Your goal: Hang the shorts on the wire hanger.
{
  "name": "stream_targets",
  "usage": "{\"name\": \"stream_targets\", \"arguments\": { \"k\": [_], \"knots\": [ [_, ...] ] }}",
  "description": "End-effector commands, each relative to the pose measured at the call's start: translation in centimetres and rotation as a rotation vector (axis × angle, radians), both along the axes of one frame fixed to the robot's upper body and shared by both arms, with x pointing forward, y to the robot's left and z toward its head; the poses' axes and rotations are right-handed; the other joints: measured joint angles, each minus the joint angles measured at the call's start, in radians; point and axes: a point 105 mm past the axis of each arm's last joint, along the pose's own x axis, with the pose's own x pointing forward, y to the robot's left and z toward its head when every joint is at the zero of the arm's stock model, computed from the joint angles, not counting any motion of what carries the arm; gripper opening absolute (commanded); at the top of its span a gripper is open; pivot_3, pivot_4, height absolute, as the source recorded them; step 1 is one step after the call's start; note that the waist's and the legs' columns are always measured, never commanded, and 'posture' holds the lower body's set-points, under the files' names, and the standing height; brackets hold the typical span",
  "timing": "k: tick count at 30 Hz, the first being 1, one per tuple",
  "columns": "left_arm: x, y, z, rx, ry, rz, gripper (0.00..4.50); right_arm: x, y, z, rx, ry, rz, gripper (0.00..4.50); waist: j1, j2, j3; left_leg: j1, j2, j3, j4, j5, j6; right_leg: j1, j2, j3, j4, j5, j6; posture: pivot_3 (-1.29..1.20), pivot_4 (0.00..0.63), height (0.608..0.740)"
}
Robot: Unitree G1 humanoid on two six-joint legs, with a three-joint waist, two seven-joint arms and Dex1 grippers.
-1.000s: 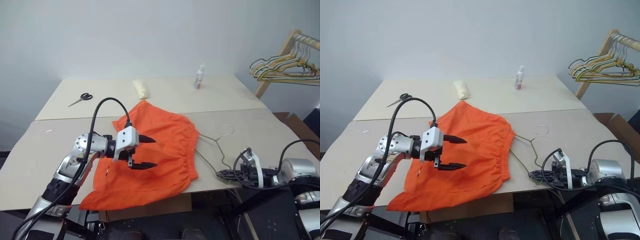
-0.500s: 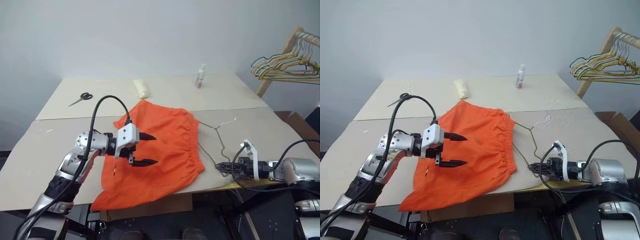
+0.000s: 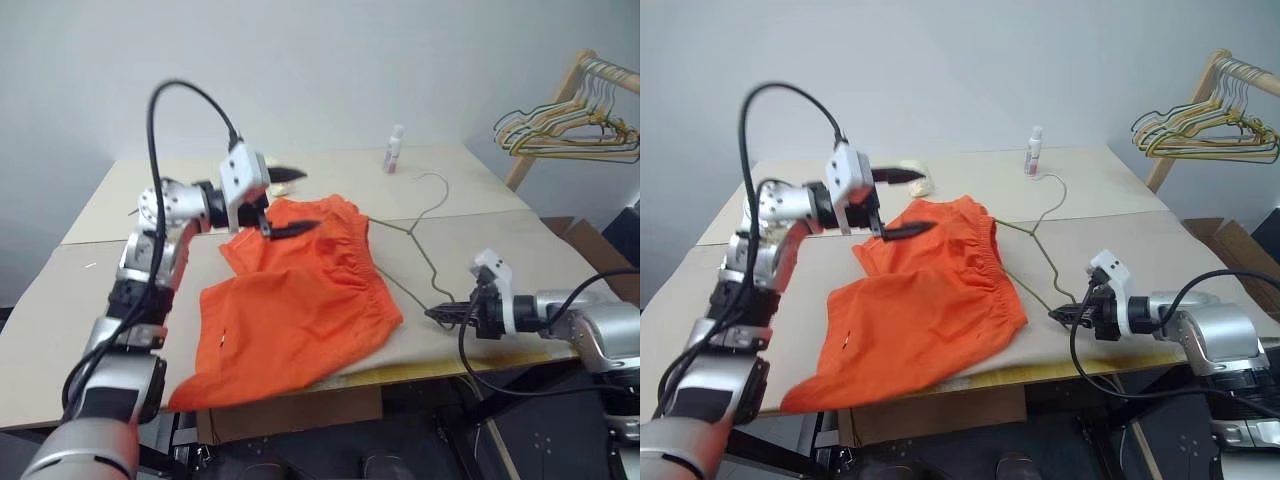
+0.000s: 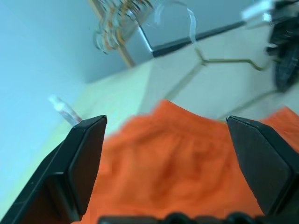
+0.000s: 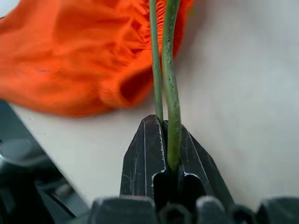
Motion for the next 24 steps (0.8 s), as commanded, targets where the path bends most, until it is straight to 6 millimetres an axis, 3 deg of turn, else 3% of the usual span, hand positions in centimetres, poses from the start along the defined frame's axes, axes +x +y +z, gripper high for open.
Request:
{"name": "stream_targets", "arguments": {
  "k": [1, 8, 16, 24],
  "knots": [
    [0.1, 0.6, 1.3, 0.043, -0.049, -0.046, 4.43, 0.0, 1.0, 2.5, -0.014, -0.099, 0.066, 0.0, 0.001, 0.0, 0.0, 0.0, 0.0, 0.0, 0.0, 0.0, 0.0, 0.0, 0.0, 0.0, 0.0, 0.0, 0.0, -0.04, 0.0, 0.74],
    [0.5, 0.5, -0.2, 0.247, -0.01, -0.185, 4.43, -0.3, 1.6, 2.8, -0.062, -0.154, 0.105, 0.0, 0.005, 0.0, 0.0, -0.01, -0.002, -0.001, 0.004, 0.0, 0.0, -0.007, 0.0, -0.001, 0.001, 0.0, 0.001, -0.05, 0.0, 0.74],
    [1.9, -0.9, 0.7, 0.365, -0.035, -0.21, 4.43, -0.1, 2.4, 3.0, -0.129, -0.222, 0.144, 0.0, 0.006, -0.001, 0.001, -0.015, -0.007, -0.002, 0.007, 0.0, 0.002, -0.01, -0.001, -0.002, 0.001, 0.0, 0.003, -0.06, 0.0, 0.74],
    [1.6, -1.9, 0.4, 0.551, 0.032, -0.298, 4.43, 0.5, 3.2, 4.0, -0.18, -0.294, 0.18, 0.0, -0.001, -0.001, 0.001, -0.015, -0.007, -0.002, 0.009, -0.001, 0.003, -0.01, -0.001, -0.002, 0.002, -0.001, 0.004, -0.06, 0.0, 0.74]
  ]
}}
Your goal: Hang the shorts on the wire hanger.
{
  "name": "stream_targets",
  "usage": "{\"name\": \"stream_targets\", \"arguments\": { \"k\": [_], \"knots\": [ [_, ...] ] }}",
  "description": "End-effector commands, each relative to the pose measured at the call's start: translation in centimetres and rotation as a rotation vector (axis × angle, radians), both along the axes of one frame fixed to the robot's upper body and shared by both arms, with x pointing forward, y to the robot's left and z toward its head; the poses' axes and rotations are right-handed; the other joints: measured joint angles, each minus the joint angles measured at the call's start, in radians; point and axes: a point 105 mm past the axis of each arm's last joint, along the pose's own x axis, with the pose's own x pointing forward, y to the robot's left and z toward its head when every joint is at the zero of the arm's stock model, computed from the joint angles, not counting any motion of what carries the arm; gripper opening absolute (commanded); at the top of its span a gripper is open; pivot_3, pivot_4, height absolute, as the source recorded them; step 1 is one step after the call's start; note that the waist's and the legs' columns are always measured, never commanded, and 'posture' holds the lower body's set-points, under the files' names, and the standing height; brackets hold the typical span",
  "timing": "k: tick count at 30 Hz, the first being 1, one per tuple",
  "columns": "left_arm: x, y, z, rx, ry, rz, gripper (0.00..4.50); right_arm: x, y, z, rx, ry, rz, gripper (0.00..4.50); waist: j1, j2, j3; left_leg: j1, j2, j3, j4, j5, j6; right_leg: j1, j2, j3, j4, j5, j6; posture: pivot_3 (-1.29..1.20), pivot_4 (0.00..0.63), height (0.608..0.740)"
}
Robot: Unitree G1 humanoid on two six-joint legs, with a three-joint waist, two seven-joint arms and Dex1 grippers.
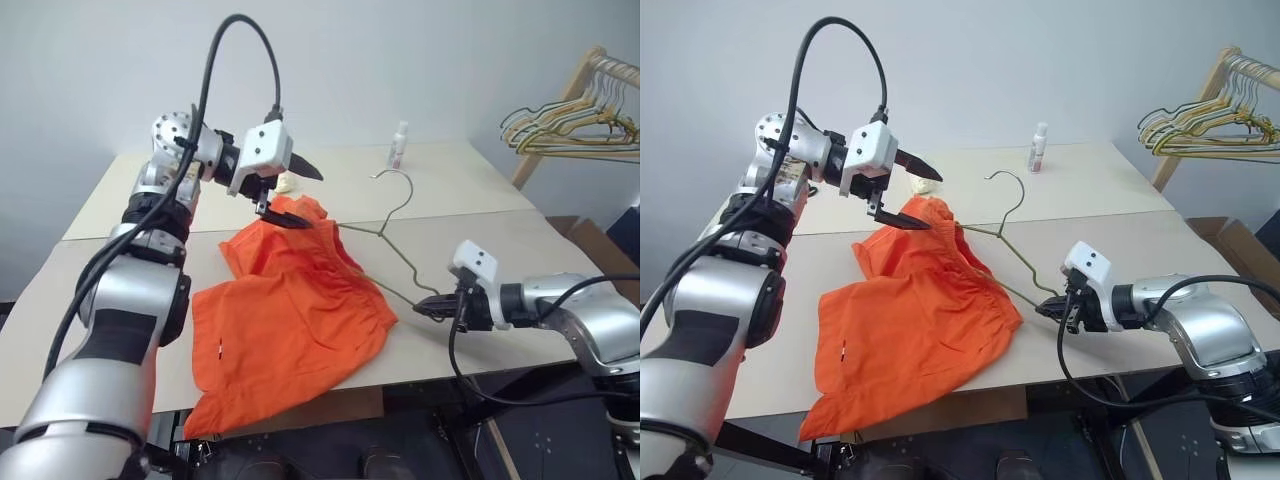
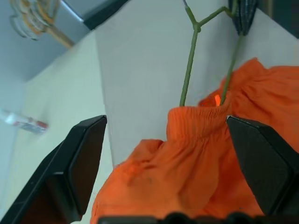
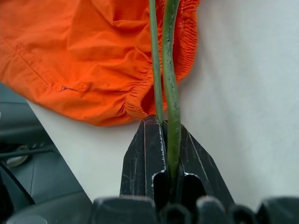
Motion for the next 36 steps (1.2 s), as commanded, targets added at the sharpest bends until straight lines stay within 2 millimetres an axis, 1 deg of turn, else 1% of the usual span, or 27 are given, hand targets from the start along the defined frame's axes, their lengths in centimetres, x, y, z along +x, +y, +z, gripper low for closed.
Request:
{"name": "stream_targets", "arguments": {
  "k": [1, 6, 9, 10, 12, 13, 16, 23, 24, 28, 30, 31, 33, 36],
  "knots": [
    [0.0, -0.4, 0.6, 0.104, -0.031, -0.025, 4.43, 0.8, 0.7, 2.6, -0.035, -0.145, 0.045, 0.0, -0.001, 0.0, 0.0, 0.0, 0.0, 0.0, 0.0, 0.0, 0.0, 0.0, 0.0, 0.0, 0.0, 0.0, 0.0, -0.06, 0.0, 0.74],
    [0.1, -1.0, 0.7, 0.136, -0.012, -0.016, 4.43, 0.9, 1.2, 3.1, -0.07, -0.192, 0.069, 0.0, -0.001, 0.0, 0.0, -0.001, 0.0, 0.0, 0.0, 0.0, 0.001, 0.0, 0.0, 0.0, 0.0, 0.0, 0.001, -0.08, 0.0, 0.74],
    [0.2, -0.9, 0.6, 0.167, -0.007, -0.01, 4.43, 0.9, 1.4, 3.2, -0.081, -0.217, 0.075, 0.0, -0.001, 0.0, 0.0, -0.002, 0.0, 0.0, 0.001, -0.001, 0.001, -0.001, 0.0, 0.0, 0.001, 0.0, 0.001, -0.08, 0.0, 0.74],
    [0.2, -0.8, 0.5, 0.177, -0.005, -0.006, 4.27, 0.9, 1.5, 3.3, -0.081, -0.222, 0.076, 0.0, -0.001, 0.0, 0.0, -0.002, 0.0, 0.0, 0.001, -0.001, 0.001, -0.001, 0.0, 0.0, 0.001, 0.0, 0.001, -0.08, 0.0, 0.74],
    [0.3, -0.7, 0.3, 0.202, 0.004, 0.003, 3.87, 0.9, 1.6, 3.5, -0.078, -0.236, 0.083, 0.0, -0.002, 0.0, 0.0, -0.002, 0.0, 0.0, 0.002, -0.001, 0.002, -0.001, 0.0, 0.0, 0.001, 0.0, 0.001, -0.08, 0.0, 0.74],
    [0.3, -0.5, 0.0, 0.221, 0.009, 0.008, 3.58, 0.9, 1.7, 3.7, -0.072, -0.239, 0.085, 0.0, -0.002, 0.0, 0.0, -0.002, 0.0, 0.0, 0.002, -0.001, 0.002, -0.001, 0.0, 0.0, 0.001, 0.0, 0.001, -0.08, 0.0, 0.74],
    [0.4, 0.0, -0.7, 0.272, 0.018, 0.017, 2.54, 0.9, 1.9, 4.0, -0.078, -0.262, 0.095, 0.0, -0.002, 0.0, 0.0, -0.002, 0.0, 0.0, 0.004, -0.001, 0.003, -0.001, 0.0, 0.0, 0.002, -0.001, 0.001, -0.09, 0.0, 0.74],
    [0.5, 0.3, -1.3, 0.316, 0.018, 0.027, 0.17, 0.8, 2.6, 5.1, -0.061, -0.301, 0.118, 0.0, -0.002, 0.0, 0.0, -0.004, 0.0, 0.0, 0.006, -0.002, 0.003, -0.002, -0.001, 0.0, 0.003, -0.001, 0.002, -0.09, 0.0, 0.74],
    [0.5, 0.4, -1.4, 0.318, 0.018, 0.029, 0.05, 0.8, 2.6, 5.1, -0.061, -0.302, 0.117, 0.0, -0.002, 0.0, 0.0, -0.004, 0.0, 0.0, 0.006, -0.002, 0.003, -0.002, -0.001, 0.0, 0.003, -0.001, 0.002, -0.09, 0.0, 0.74],
    [0.5, 0.4, -1.0, 0.305, 0.01, 0.026, 0.05, 0.9, 2.5, 5.0, -0.092, -0.338, 0.128, 0.0, -0.002, 0.0, 0.0, -0.005, 0.0, 0.0, 0.006, -0.002, 0.003, -0.002, -0.001, 0.0, 0.004, -0.001, 0.002, -0.09, 0.0, 0.74],
    [0.6, 0.3, -0.6, 0.28, -0.01, 0.034, 0.05, 1.0, 2.5, 5.0, -0.123, -0.414, 0.145, 0.0, -0.002, 0.0, 0.0, -0.005, 0.0, 0.0, 0.007, -0.002, 0.003, -0.003, -0.001, 0.0, 0.004, -0.001, 0.002, -0.09, 0.0, 0.74],
    [0.7, 0.2, -0.4, 0.266, -0.025, 0.039, 0.05, 1.1, 2.6, 5.1, -0.148, -0.482, 0.161, 0.0, -0.002, 0.0, 0.0, -0.006, 0.0, 0.0, 0.007, -0.002, 0.003, -0.003, -0.001, 0.0, 0.006, -0.001, 0.002, -0.09, 0.0, 0.74],
    [0.8, 0.4, 0.3, 0.255, -0.068, 0.034, 0.05, 1.4, 2.5, 5.1, -0.149, -0.554, 0.161, 0.0, -0.003, 0.0, 0.0, -0.007, 0.0, 0.0, 0.008, -0.002, 0.004, -0.005, -0.001, 0.0, 0.01, -0.002, 0.003, -0.08, 0.0, 0.74],
    [0.9, 0.6, 1.4, 0.223, -0.097, 0.049, 0.0, 1.5, 1.9, 5.5, -0.124, -0.57, 0.12, 0.85, -0.004, 0.0, 0.0, -0.012, -0.001, 0.0, 0.01, -0.002, 0.003, -0.011, -0.001, 0.001, 0.014, -0.002, 0.004, -0.08, 0.0, 0.74]
  ]
}}
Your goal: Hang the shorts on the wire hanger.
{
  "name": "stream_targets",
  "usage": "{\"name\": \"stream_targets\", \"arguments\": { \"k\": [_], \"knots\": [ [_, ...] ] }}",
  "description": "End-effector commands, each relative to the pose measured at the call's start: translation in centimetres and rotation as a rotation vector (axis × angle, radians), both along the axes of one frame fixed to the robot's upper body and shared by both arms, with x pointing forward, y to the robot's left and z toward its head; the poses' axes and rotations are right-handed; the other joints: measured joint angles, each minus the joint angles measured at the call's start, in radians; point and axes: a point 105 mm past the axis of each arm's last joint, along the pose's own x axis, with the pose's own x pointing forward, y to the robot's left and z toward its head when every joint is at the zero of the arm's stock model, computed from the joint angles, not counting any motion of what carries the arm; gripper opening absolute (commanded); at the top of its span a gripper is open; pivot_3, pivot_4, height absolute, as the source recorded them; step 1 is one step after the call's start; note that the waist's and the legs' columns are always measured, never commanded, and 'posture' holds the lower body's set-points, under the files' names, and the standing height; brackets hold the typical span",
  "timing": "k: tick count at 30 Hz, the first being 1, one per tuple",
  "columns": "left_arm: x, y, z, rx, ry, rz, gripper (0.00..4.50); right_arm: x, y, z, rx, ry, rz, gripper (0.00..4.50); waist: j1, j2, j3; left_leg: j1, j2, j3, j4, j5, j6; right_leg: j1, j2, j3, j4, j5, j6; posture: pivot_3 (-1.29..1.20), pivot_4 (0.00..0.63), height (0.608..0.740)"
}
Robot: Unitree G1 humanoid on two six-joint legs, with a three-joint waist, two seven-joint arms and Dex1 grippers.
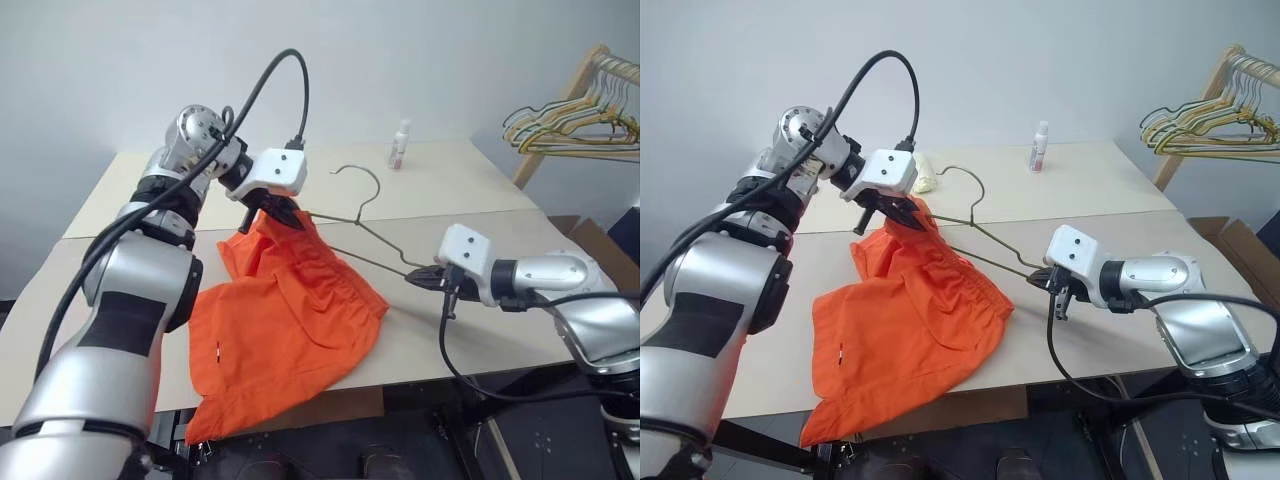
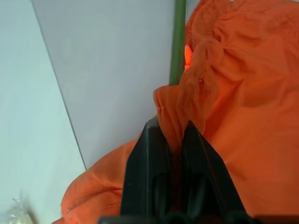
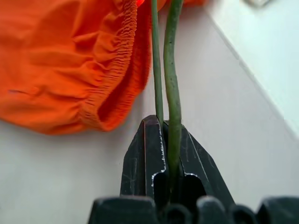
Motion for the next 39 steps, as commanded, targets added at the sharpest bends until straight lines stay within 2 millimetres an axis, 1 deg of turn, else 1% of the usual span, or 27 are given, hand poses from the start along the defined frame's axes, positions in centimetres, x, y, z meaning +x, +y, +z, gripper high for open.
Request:
{"name": "stream_targets", "arguments": {
  "k": [1, 3, 5, 7, 9, 10, 12, 14, 16, 18, 20, 23, 25, 26, 29, 31, 37, 39],
  "knots": [
    [0.3, -0.3, 3.6, -0.059, -0.115, 0.001, 0.0, 0.2, -0.7, 2.8, 0.051, -0.124, -0.03, 1.14, -0.001, 0.0, 0.0, -0.002, 0.0, 0.0, 0.0, 0.0, 0.0, -0.003, 0.0, 0.001, 0.002, 0.0, 0.0, -0.08, 0.0, 0.74],
    [0.4, -0.1, 4.0, -0.065, -0.131, 0.008, 0.0, 0.5, -2.3, 3.3, 0.087, -0.141, -0.111, 1.83, 0.0, 0.0, 0.0, -0.004, 0.0, 0.0, 0.001, 0.001, -0.001, -0.005, 0.0, 0.001, 0.002, 0.0, 0.0, -0.08, 0.0, 0.74],
    [0.4, 0.0, 4.1, -0.064, -0.136, 0.01, 0.0, 0.5, -3.3, 3.5, 0.104, -0.153, -0.163, 2.56, 0.001, 0.0, 0.0, -0.004, -0.001, 0.0, 0.001, 0.001, -0.001, -0.005, 0.0, 0.0, 0.002, 0.0, 0.0, -0.08, 0.0, 0.74],
    [0.4, 0.3, 4.2, -0.066, -0.136, 0.015, 0.0, 0.4, -5.6, 3.5, 0.167, -0.142, -0.292, 3.18, 0.003, 0.0, 0.0, -0.004, -0.001, 0.0, 0.001, 0.0, -0.001, -0.005, 0.0, 0.0, 0.001, 0.0, 0.0, -0.09, 0.0, 0.74],
    [0.4, 0.5, 4.3, -0.066, -0.137, 0.019, 0.0, -0.2, -7.4, 3.1, 0.234, -0.118, -0.394, 3.18, 0.005, 0.0, 0.0, -0.004, -0.001, 0.0, 0.001, 0.0, -0.001, -0.005, -0.001, 0.0, 0.001, 0.0, 0.0, -0.1, 0.0, 0.74],
    [0.4, 0.5, 4.3, -0.067, -0.137, 0.018, 0.0, -0.5, -7.9, 2.8, 0.27, -0.097, -0.427, 3.18, 0.006, 0.0, 0.0, -0.004, -0.001, 0.0, 0.001, 0.0, -0.001, -0.004, -0.001, 0.0, 0.001, 0.0, 0.0, -0.1, 0.0, 0.74],
    [0.3, 0.6, 4.4, -0.069, -0.137, 0.016, 0.0, -1.2, -8.5, 2.1, 0.327, -0.061, -0.47, 3.18, 0.002, 0.0, 0.0, -0.004, -0.001, 0.0, 0.001, 0.0, 0.0, -0.004, 0.0, 0.0, 0.002, 0.0, 0.0, -0.1, 0.0, 0.74],
    [0.3, 0.6, 4.5, -0.069, -0.138, 0.016, 0.0, -2.1, -8.4, 0.8, 0.386, 0.013, -0.492, 3.18, -0.001, 0.0, 0.0, -0.004, 0.0, 0.0, 0.001, 0.0, 0.0, -0.004, 0.0, 0.0, 0.002, 0.0, 0.0, -0.11, 0.0, 0.74],
    [0.3, 0.6, 4.5, -0.069, -0.141, 0.016, 0.0, -2.9, -7.6, -0.8, 0.473, 0.13, -0.493, 3.18, -0.006, 0.0, 0.0, -0.003, 0.0, 0.0, 0.001, 0.0, 0.0, -0.004, 0.0, 0.001, 0.002, 0.0, 0.0, -0.11, 0.0, 0.74],
    [0.3, 0.6, 4.7, -0.073, -0.143, 0.016, 0.0, -3.2, -6.0, -2.3, 0.574, 0.23, -0.483, 3.18, -0.012, 0.0, 0.0, -0.002, 0.0, 0.001, 0.001, 0.0, 0.0, -0.003, 0.0, 0.002, 0.003, 0.0, 0.0, -0.11, 0.0, 0.74],
    [0.3, 0.7, 4.9, -0.075, -0.148, 0.018, 0.0, -3.1, -3.7, -3.4, 0.677, 0.332, -0.46, 3.18, -0.018, 0.0, 0.0, -0.001, 0.0, 0.001, 0.0, 0.0, 0.0, -0.003, 0.0, 0.002, 0.003, 0.0, 0.0, -0.1, 0.0, 0.74],
    [0.3, 0.8, 4.9, -0.075, -0.15, 0.022, 0.0, -3.0, -0.3, -4.1, 0.816, 0.47, -0.398, 3.18, -0.028, 0.0, 0.0, -0.001, 0.0, 0.0, 0.0, 0.0, 0.0, -0.003, 0.0, 0.002, 0.004, 0.0, 0.0, -0.1, 0.0, 0.74],
    [0.3, 0.9, 4.9, -0.075, -0.15, 0.02, 0.0, -3.0, 1.5, -4.6, 0.848, 0.528, -0.367, 3.18, -0.029, 0.0, 0.0, -0.001, 0.0, 0.0, 0.0, 0.0, 0.0, -0.004, 0.0, 0.002, 0.004, 0.0, 0.0, -0.09, 0.0, 0.74],
    [0.3, 0.9, 4.9, -0.075, -0.149, 0.019, 0.0, -3.0, 2.0, -4.8, 0.853, 0.548, -0.365, 3.18, -0.029, 0.0, 0.0, -0.001, 0.0, 0.0, 0.0, 0.0, 0.0, -0.004, 0.0, 0.002, 0.004, 0.0, 0.0, -0.09, 0.0, 0.74],
    [0.2, 1.0, 4.9, -0.075, -0.146, 0.017, 0.0, -3.0, 3.5, -6.0, 0.861, 0.598, -0.368, 3.18, -0.026, 0.0, 0.0, -0.002, 0.0, -0.001, 0.0, 0.0, 0.0, -0.005, -0.001, 0.002, 0.005, 0.0, 0.0, -0.08, 0.0, 0.74],
    [0.2, 1.0, 4.9, -0.076, -0.145, 0.019, 0.0, -3.1, 4.1, -6.5, 0.851, 0.616, -0.363, 3.18, -0.026, 0.0, 0.0, -0.002, 0.0, -0.001, 0.001, 0.0, 0.0, -0.004, -0.001, 0.001, 0.005, 0.0, 0.0, -0.08, 0.0, 0.74],
    [0.2, 1.2, 4.9, -0.086, -0.141, 0.025, 0.0, -2.4, 5.3, -7.1, 0.855, 0.627, -0.35, 3.18, -0.028, 0.0, 0.0, -0.002, -0.001, -0.001, 0.001, 0.0, 0.0, -0.004, 0.0, 0.001, 0.005, 0.0, 0.0, -0.07, 0.0, 0.74],
    [0.2, 1.3, 4.8, -0.087, -0.139, 0.027, 0.0, -2.0, 5.8, -7.0, 0.875, 0.638, -0.335, 3.18, -0.029, 0.0, 0.0, -0.001, -0.001, 0.0, 0.001, 0.0, 0.0, -0.004, 0.0, 0.001, 0.005, 0.0, 0.0, -0.06, 0.0, 0.74]
  ]
}}
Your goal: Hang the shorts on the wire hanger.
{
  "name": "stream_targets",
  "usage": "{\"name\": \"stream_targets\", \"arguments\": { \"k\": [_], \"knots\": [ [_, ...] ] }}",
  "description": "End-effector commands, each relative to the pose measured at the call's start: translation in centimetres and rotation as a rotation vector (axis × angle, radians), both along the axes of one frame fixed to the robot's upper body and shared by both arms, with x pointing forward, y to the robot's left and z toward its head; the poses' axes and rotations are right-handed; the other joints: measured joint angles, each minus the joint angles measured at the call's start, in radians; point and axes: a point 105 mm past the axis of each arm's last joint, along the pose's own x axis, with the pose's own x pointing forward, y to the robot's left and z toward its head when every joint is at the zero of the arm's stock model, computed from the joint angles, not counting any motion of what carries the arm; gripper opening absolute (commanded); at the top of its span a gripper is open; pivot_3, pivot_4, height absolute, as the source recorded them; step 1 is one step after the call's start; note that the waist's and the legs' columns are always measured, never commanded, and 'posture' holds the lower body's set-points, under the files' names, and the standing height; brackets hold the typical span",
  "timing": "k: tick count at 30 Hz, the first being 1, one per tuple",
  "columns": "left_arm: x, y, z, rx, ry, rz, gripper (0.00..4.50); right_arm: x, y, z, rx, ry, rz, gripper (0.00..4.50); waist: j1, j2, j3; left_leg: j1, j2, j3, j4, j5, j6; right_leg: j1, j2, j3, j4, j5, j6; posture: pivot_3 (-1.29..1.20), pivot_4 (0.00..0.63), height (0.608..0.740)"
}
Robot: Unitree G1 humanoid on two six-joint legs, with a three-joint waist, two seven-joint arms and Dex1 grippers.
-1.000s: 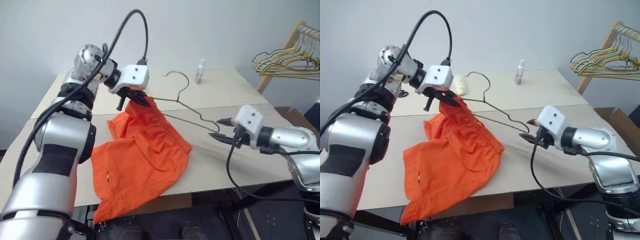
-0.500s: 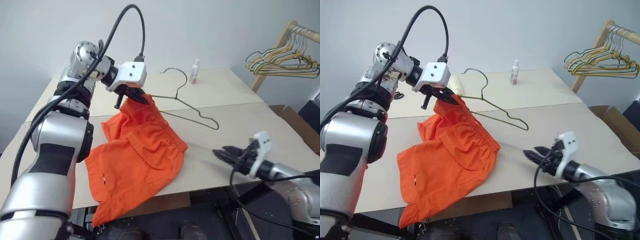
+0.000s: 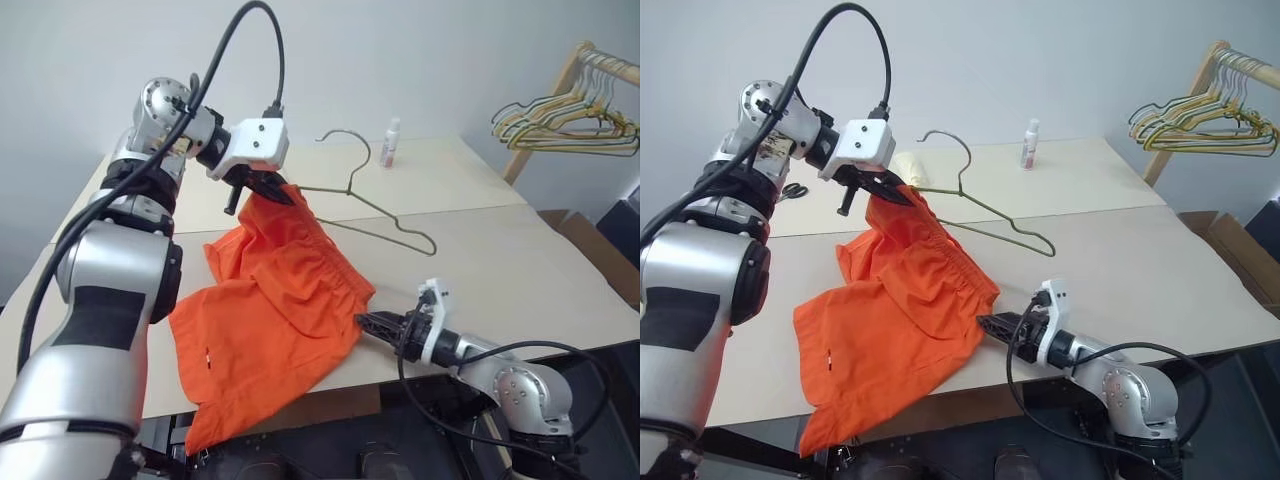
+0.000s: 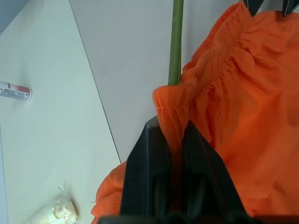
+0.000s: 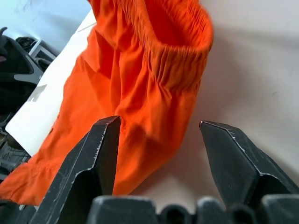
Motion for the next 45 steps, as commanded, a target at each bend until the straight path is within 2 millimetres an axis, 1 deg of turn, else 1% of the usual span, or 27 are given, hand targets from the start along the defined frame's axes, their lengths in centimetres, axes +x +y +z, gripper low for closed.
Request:
{"name": "stream_targets", "arguments": {
  "k": [1, 4, 5, 10, 11, 12, 15, 18, 23, 25, 29, 35, 38, 42, 45],
  "knots": [
    [-0.1, 0.0, 1.8, -0.026, -0.06, -0.011, 0.0, 1.2, 0.8, 1.4, 0.047, -0.057, 0.011, 3.18, -0.002, 0.0, 0.0, 0.0, 0.0, 0.0, 0.0, 0.0, 0.0, 0.0, 0.0, 0.0, 0.0, 0.0, 0.0, -0.06, 0.0, 0.74],
    [-0.1, 0.2, 1.8, -0.029, -0.056, -0.004, 0.0, 1.8, 1.0, 1.6, 0.059, -0.062, 0.005, 2.63, -0.001, 0.0, 0.0, 0.0, 0.0, 0.0, 0.0, 0.0, 0.0, 0.0, 0.0, 0.0, 0.0, 0.0, 0.0, -0.05, 0.0, 0.74],
    [-0.1, 0.3, 1.8, -0.028, -0.057, -0.002, 0.0, 1.8, 1.0, 1.6, 0.055, -0.062, 0.005, 2.32, 0.0, 0.0, 0.0, 0.0, 0.0, 0.0, 0.0, 0.0, 0.0, 0.0, 0.0, 0.0, 0.0, 0.0, 0.0, -0.04, 0.0, 0.74],
    [-0.1, 0.7, 1.7, -0.034, -0.051, 0.005, 0.0, 1.6, 0.5, 1.5, 0.054, -0.053, 0.006, 0.52, 0.001, 0.0, 0.0, 0.0, 0.0, 0.0, 0.0, 0.0, 0.0, 0.0, 0.0, 0.0, 0.001, 0.0, 0.0, -0.04, 0.0, 0.74],
    [-0.1, 0.8, 1.7, -0.038, -0.048, 0.003, 0.0, 1.7, 0.2, 1.4, 0.047, -0.048, -0.002, 0.23, 0.001, 0.0, 0.0, 0.0, 0.0, -0.001, 0.0, 0.0, 0.0, 0.0, 0.0, 0.0, 0.001, 0.0, 0.0, -0.05, 0.0, 0.74],
    [-0.2, 0.8, 1.7, -0.041, -0.045, 0.001, 0.0, 1.7, 0.0, 1.4, 0.043, -0.046, -0.008, 0.1, 0.001, 0.0, 0.0, 0.0, 0.0, -0.001, 0.0, 0.0, 0.0, 0.0, 0.0, 0.0, 0.001, 0.0, 0.0, -0.04, 0.0, 0.74],
    [-0.3, 1.1, 1.8, -0.058, -0.034, 0.003, 0.0, 1.8, -1.0, 1.4, -0.007, -0.07, -0.021, 0.1, 0.001, 0.0, 0.0, 0.0, 0.0, 0.0, 0.0, 0.0, 0.0, 0.0, 0.0, 0.0, 0.001, 0.0, 0.0, -0.05, 0.0, 0.74],
    [-0.3, 2.1, 1.6, -0.061, -0.021, 0.027, 0.0, 2.1, -3.5, 1.4, -0.156, -0.136, -0.041, 0.1, 0.0, 0.0, 0.0, 0.0, 0.0, 0.0, 0.0, 0.0, 0.0, 0.0, 0.0, 0.0, 0.001, 0.0, 0.0, -0.06, 0.0, 0.74],
    [-0.5, 3.2, 1.3, -0.061, -0.006, 0.048, 0.0, 1.9, -6.4, 1.6, -0.322, -0.197, 0.007, 0.1, 0.001, 0.0, 0.0, 0.0, 0.0, 0.0, 0.0, 0.0, 0.0, 0.0, 0.0, 0.0, 0.001, 0.0, 0.0, -0.06, 0.0, 0.74],
    [-0.6, 3.6, 0.9, -0.044, -0.004, 0.049, 0.0, 1.7, -7.2, 1.9, -0.345, -0.211, 0.031, 0.1, 0.001, 0.0, 0.0, 0.0, 0.0, 0.0, 0.0, 0.0, 0.0, 0.0, 0.0, 0.0, 0.0, 0.0, 0.0, -0.05, 0.0, 0.74],
    [-0.9, 3.8, 0.3, -0.059, 0.014, 0.035, 0.0, 1.6, -8.3, 3.0, -0.367, -0.23, 0.08, 0.1, 0.002, 0.0, 0.0, 0.0, 0.0, 0.0, 0.001, 0.0, 0.0, 0.0, 0.0, 0.0, 0.0, 0.0, 0.0, -0.05, 0.0, 0.74],
    [-1.6, 4.0, -0.6, -0.093, 0.045, 0.004, 0.0, 2.3, -9.5, 3.5, -0.41, -0.217, 0.12, 0.1, 0.002, 0.0, 0.0, 0.0, 0.001, 0.0, 0.001, 0.0, 0.0, 0.0, 0.0, 0.0, 0.0, 0.0, 0.0, -0.05, 0.0, 0.74],
    [-2.1, 4.3, -1.1, -0.082, 0.063, -0.011, 0.0, 2.6, -9.9, 3.6, -0.43, -0.22, 0.132, 0.1, 0.002, 0.0, 0.0, 0.0, 0.002, 0.0, 0.001, 0.0, 0.0, 0.0, 0.0, 0.0, 0.0, 0.0, 0.0, -0.05, 0.0, 0.74],
    [-2.3, 5.6, -2.6, 0.002, 0.085, 0.008, 0.0, 3.2, -10.3, 4.5, -0.462, -0.258, 0.156, 0.1, 0.005, 0.0, 0.0, 0.0, 0.001, 0.0, 0.001, 0.0, 0.0, 0.0, 0.0, 0.0, 0.0, 0.0, 0.0, -0.03, 0.0, 0.74],
    [-2.2, 5.9, -2.8, 0.005, 0.101, 0.031, 0.0, 3.3, -10.3, 5.0, -0.493, -0.283, 0.187, 0.1, 0.009, 0.0, 0.0, 0.0, 0.001, 0.0, 0.001, 0.0, 0.0, 0.0, 0.0, 0.0, 0.0, 0.0, 0.0, -0.02, 0.0, 0.74]
  ]
}}
